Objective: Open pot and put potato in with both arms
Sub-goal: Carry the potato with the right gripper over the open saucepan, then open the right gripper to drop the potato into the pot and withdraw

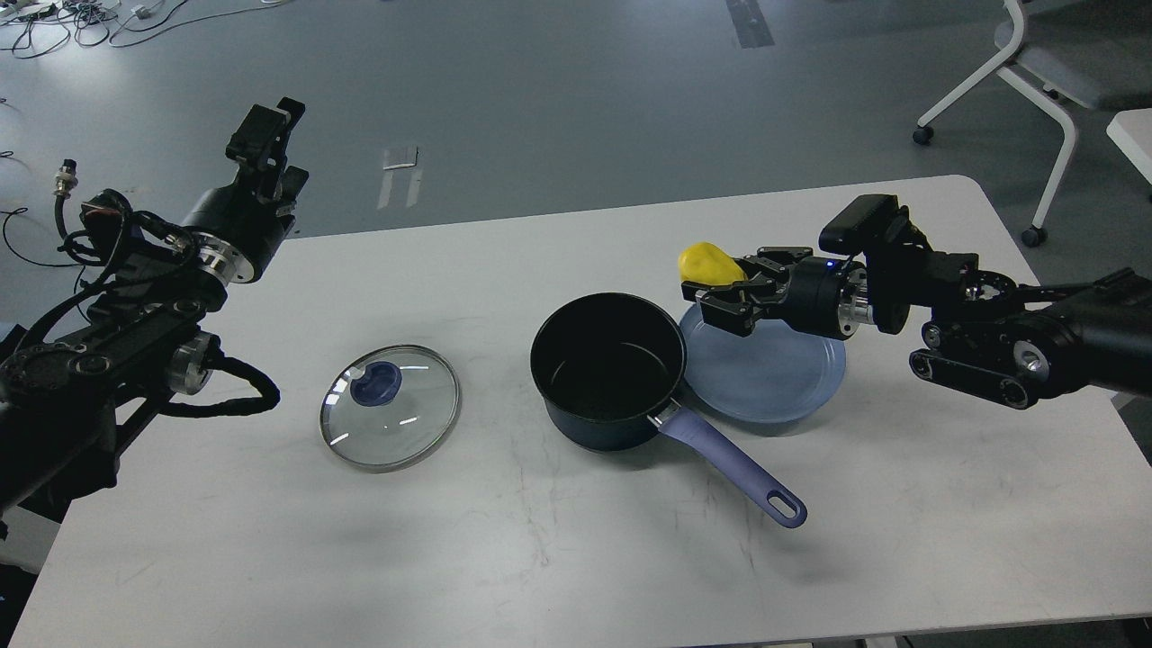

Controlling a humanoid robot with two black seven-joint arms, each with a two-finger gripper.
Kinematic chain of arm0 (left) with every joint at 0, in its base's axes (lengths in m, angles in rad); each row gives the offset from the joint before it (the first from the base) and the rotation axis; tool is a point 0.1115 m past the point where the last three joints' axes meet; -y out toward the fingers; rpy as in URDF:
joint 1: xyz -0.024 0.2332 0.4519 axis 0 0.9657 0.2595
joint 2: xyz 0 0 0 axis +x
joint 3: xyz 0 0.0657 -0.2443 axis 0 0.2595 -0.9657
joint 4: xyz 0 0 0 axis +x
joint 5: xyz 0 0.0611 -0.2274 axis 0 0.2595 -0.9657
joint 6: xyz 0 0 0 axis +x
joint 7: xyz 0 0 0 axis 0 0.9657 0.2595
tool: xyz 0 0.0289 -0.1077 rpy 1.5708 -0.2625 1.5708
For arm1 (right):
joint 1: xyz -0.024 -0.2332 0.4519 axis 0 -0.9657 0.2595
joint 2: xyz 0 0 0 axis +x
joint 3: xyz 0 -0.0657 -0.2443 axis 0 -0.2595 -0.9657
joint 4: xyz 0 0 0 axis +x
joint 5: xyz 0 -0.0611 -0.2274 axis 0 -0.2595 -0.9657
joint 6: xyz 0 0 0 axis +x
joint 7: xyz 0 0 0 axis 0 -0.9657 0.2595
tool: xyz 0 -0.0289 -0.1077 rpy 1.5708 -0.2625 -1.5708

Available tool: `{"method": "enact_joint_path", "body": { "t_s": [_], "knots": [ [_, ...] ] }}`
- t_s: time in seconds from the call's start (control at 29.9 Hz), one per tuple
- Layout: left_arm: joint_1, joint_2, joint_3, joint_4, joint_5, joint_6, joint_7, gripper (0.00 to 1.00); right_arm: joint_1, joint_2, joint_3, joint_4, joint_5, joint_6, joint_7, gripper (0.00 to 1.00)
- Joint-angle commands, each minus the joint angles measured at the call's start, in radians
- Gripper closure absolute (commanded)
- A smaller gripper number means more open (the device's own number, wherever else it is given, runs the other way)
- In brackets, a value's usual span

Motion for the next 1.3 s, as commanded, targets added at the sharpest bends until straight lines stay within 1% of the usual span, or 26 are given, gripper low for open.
{"method": "enact_joint_path", "body": {
  "t_s": [0.0, 0.17, 0.27, 0.3, 0.33, 0.37, 0.4, 0.53, 0.64, 0.74, 0.77, 0.8, 0.87, 0.94, 0.97, 1.0, 1.07, 1.1, 1.14, 1.2, 1.24, 1.27],
  "knots": [
    [0.000, 0.001, 0.000, 0.000, 0.000, 0.000, 0.000, 0.00, 0.035, 0.039, -0.001, 0.032, 0.002, -0.002, 0.005, 0.80],
    [0.000, 0.003, 0.000, 0.000, 0.000, 0.000, 0.000, 0.00, 0.040, 0.102, -0.008, 0.023, 0.016, 0.012, 0.005, 0.79],
    [0.000, 0.001, 0.000, 0.000, 0.000, -0.001, 0.000, 0.00, 0.027, 0.132, -0.047, 0.020, 0.018, 0.012, 0.005, 0.58],
    [0.000, 0.000, -0.001, 0.000, -0.002, -0.001, 0.000, 0.00, 0.023, 0.142, -0.062, 0.023, 0.019, 0.005, 0.005, 0.41],
    [0.000, 0.000, -0.001, -0.002, -0.003, -0.003, 0.000, 0.00, 0.021, 0.143, -0.062, 0.025, 0.019, 0.005, 0.005, 0.31],
    [0.000, -0.002, -0.003, -0.002, -0.005, -0.006, 0.000, 0.00, 0.017, 0.146, -0.060, 0.023, 0.019, 0.003, 0.005, 0.05],
    [0.000, -0.003, -0.003, -0.002, -0.009, -0.008, 0.000, 0.00, 0.015, 0.148, -0.057, 0.023, 0.021, 0.005, 0.005, 0.00],
    [-0.002, -0.008, -0.017, -0.002, -0.018, -0.012, 0.000, 0.00, 0.014, 0.148, -0.053, 0.021, 0.050, 0.008, 0.005, 0.00],
    [0.000, -0.012, -0.064, -0.003, -0.020, -0.027, 0.000, 0.00, 0.018, 0.143, -0.039, 0.026, 0.157, 0.006, 0.005, 0.00],
    [0.005, -0.015, -0.127, -0.003, -0.020, -0.080, 0.042, 0.00, 0.018, 0.139, -0.004, 0.034, 0.267, 0.006, 0.005, 0.00],
    [0.009, -0.017, -0.158, -0.002, -0.028, -0.113, 0.059, 0.00, 0.015, 0.140, 0.024, 0.034, 0.322, 0.008, 0.005, 0.00],
    [0.012, -0.017, -0.169, -0.002, -0.034, -0.130, 0.065, 0.00, 0.015, 0.139, 0.042, 0.035, 0.353, 0.011, 0.005, 0.00],
    [0.017, -0.018, -0.195, -0.002, -0.070, -0.176, 0.085, 0.00, 0.009, 0.140, 0.155, 0.038, 0.536, 0.020, 0.005, 0.00],
    [0.018, -0.028, -0.198, -0.002, -0.097, -0.190, 0.094, 0.00, 0.001, 0.142, 0.209, 0.049, 0.667, 0.044, 0.005, 0.00],
    [0.020, -0.037, -0.198, -0.002, -0.127, -0.202, 0.108, 0.00, -0.003, 0.140, 0.263, 0.061, 0.805, 0.096, 0.005, 0.00],
    [0.023, -0.043, -0.198, -0.002, -0.147, -0.208, 0.119, 0.00, -0.005, 0.140, 0.298, 0.066, 0.886, 0.132, 0.005, 0.00],
    [0.053, -0.060, -0.201, -0.002, -0.221, -0.227, 0.150, 0.00, -0.032, 0.139, 0.410, 0.063, 1.098, 0.262, 0.005, 0.00],
    [0.061, -0.066, -0.201, -0.002, -0.236, -0.230, 0.154, 0.00, -0.045, 0.139, 0.433, 0.061, 1.137, 0.293, 0.005, 0.00],
    [0.073, -0.075, -0.204, -0.005, -0.250, -0.239, 0.157, 0.00, -0.071, 0.136, 0.474, 0.055, 1.197, 0.354, 0.005, 0.00],
    [0.086, -0.083, -0.205, -0.011, -0.255, -0.251, 0.159, 0.00, -0.095, 0.128, 0.508, 0.052, 1.234, 0.409, 0.004, 0.00],
    [0.100, -0.087, -0.209, -0.014, -0.256, -0.268, 0.159, 0.00, -0.120, 0.113, 0.533, 0.048, 1.255, 0.455, -0.033, 0.00],
    [0.104, -0.092, -0.212, -0.016, -0.256, -0.276, 0.159, 0.00, -0.132, 0.111, 0.548, 0.045, 1.263, 0.468, -0.048, 0.00]
  ]
}}
